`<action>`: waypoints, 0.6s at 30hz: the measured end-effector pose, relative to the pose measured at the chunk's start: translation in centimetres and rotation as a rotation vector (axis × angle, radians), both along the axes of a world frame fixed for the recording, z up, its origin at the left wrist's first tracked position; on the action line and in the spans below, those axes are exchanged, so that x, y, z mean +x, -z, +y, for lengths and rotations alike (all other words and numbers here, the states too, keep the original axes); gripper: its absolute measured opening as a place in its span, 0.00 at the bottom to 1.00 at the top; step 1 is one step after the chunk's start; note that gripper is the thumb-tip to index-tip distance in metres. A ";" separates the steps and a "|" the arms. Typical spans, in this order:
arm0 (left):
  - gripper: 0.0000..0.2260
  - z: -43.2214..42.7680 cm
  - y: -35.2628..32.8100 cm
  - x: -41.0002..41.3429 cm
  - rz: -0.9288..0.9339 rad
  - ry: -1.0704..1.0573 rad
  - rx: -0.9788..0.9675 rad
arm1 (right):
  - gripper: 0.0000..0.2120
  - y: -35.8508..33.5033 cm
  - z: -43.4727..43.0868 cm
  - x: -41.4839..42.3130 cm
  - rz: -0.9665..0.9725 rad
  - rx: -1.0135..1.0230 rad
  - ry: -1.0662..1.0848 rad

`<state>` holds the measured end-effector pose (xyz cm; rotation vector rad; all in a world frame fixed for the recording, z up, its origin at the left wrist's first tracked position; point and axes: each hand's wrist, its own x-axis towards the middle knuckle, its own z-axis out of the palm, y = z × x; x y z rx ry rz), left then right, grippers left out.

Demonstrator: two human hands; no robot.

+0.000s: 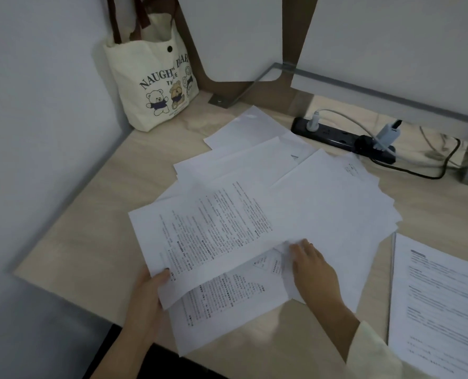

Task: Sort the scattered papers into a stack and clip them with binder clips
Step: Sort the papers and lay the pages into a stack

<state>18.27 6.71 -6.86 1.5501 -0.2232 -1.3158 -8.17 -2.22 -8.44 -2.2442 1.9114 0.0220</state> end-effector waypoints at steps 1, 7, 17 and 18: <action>0.12 -0.1 0.0 0.4 0.011 -0.020 -0.008 | 0.08 -0.7 -0.4 -0.5 -0.106 0.018 0.100; 0.12 -1.6 -0.6 1.5 -0.039 0.017 -0.062 | 0.09 -9.3 -3.3 -4.0 -1.273 0.099 0.610; 0.13 -3.9 0.3 0.9 -0.135 0.202 -0.047 | 0.15 -11.7 -3.3 -8.7 -1.914 0.470 0.604; 0.13 -4.2 0.5 0.8 -0.137 0.238 -0.028 | 0.16 -10.2 -3.1 -9.2 -1.819 0.487 0.670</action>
